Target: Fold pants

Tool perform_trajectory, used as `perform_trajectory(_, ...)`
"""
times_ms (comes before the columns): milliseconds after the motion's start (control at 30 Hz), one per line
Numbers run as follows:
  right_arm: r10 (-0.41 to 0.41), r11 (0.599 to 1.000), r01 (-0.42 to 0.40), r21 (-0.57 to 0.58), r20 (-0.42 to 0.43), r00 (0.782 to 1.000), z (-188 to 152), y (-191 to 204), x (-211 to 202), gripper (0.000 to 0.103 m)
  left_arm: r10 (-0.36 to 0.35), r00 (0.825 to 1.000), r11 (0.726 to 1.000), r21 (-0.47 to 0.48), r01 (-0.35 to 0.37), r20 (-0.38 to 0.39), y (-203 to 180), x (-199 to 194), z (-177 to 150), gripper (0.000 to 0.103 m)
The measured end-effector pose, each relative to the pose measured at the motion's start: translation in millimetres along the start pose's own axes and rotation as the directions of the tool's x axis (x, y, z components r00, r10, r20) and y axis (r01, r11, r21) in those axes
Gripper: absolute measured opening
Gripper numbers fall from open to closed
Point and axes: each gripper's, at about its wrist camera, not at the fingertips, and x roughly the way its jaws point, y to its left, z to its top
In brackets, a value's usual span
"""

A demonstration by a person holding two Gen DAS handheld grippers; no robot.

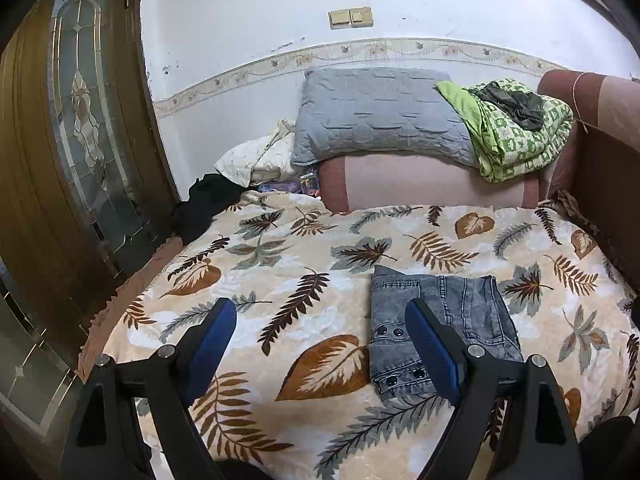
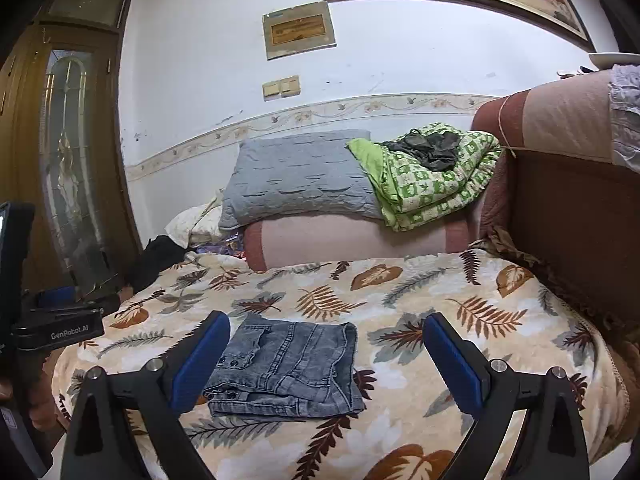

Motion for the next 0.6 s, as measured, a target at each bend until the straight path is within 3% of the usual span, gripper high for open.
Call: perform_trajectory(600,0.022,1.000,-0.023,-0.012,-0.052,0.998,-9.5,5.5,9.9,0.099,-0.036,0.999,0.999,0.009,0.036,-0.004,-2.7,-7.6,0.3,0.087)
